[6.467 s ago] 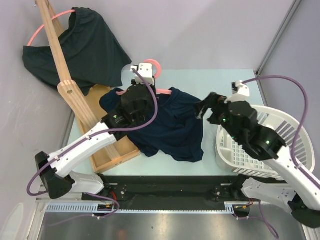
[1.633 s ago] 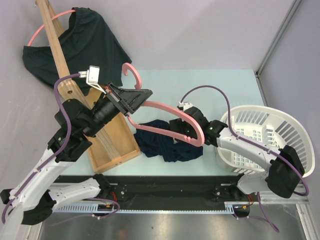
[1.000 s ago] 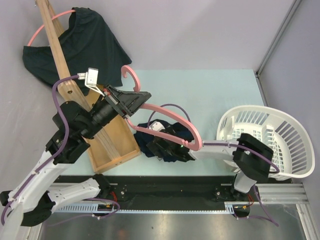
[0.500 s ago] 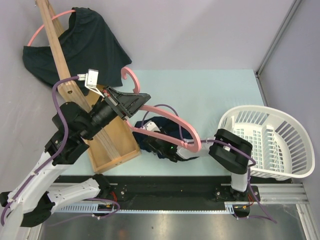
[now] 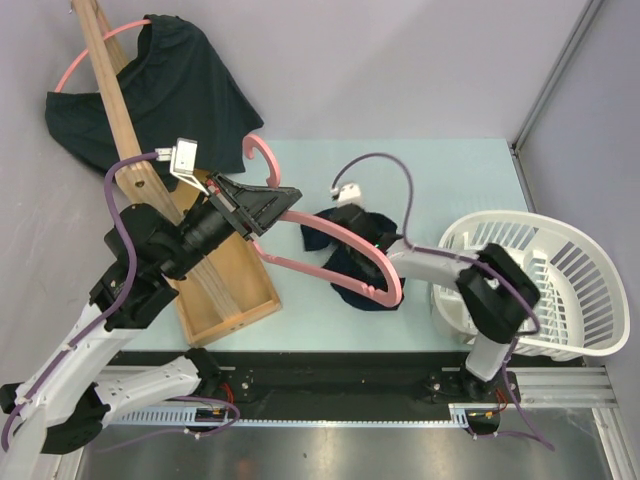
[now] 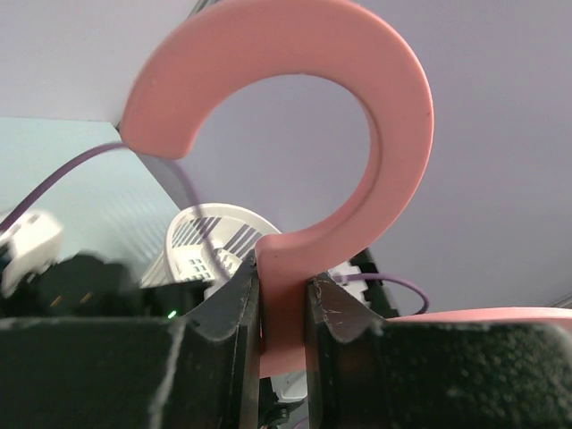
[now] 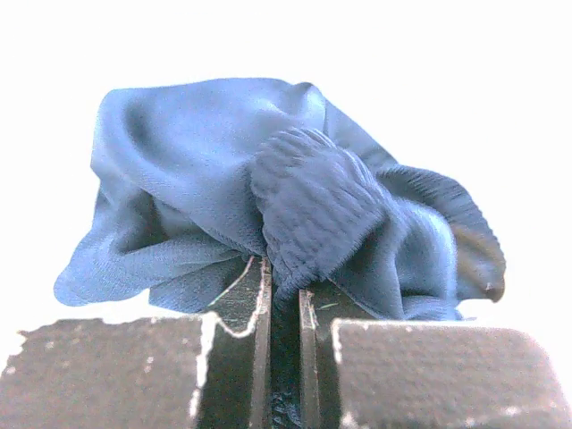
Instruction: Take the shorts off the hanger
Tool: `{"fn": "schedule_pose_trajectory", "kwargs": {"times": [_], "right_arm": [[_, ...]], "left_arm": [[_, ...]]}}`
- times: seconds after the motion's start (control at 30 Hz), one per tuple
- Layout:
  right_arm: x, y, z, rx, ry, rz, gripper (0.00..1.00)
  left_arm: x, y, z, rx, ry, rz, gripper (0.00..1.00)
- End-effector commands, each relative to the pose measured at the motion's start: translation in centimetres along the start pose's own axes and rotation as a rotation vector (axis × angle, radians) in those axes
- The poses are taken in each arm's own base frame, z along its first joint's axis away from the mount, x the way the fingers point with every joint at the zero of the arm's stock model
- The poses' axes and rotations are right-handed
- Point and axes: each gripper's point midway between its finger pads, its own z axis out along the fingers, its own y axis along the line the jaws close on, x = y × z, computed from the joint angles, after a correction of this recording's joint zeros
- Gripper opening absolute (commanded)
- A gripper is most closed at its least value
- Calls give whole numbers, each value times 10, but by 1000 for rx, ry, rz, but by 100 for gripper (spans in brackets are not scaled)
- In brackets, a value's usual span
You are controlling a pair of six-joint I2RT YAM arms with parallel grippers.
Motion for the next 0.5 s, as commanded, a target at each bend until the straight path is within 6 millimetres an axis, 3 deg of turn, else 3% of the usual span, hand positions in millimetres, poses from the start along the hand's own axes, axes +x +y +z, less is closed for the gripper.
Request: {"fn": "schedule_pose_trajectory", "kwargs": {"times": [0.0, 0.03, 0.07, 0.17, 0.23, 0.27, 0.3, 0.37, 0.4, 0.47], "right_arm": [[-152, -66, -64, 98, -342, 187, 0], [-166, -78, -75, 109, -377, 209, 0], [-188, -98, -99, 124, -440, 245, 0], [-222, -133, -144, 184, -543, 283, 0], [-244, -165, -191, 232, -636, 326, 0], [-249, -175, -207, 247, -663, 343, 0], [-258, -190, -238, 261, -718, 355, 0], [-261, -210, -269, 302, -760, 380, 0], [-262, -227, -300, 325, -808, 417, 0], [-258, -245, -327, 360, -832, 422, 0]], "left_arm": [[-8, -9, -4, 34, -23, 7, 1], [-8, -9, -4, 33, -22, 7, 0], [-8, -9, -4, 34, -21, 5, 0], [-8, -10, -4, 38, -21, 4, 0], [-7, -10, -2, 38, -18, 4, 1], [-8, -11, -3, 40, -21, 2, 0], [-8, -11, -2, 40, -18, 1, 0], [-6, -10, -1, 40, -12, 1, 0], [-6, -11, -1, 43, -12, -1, 0], [-4, -10, 1, 43, -5, -6, 0]]}}
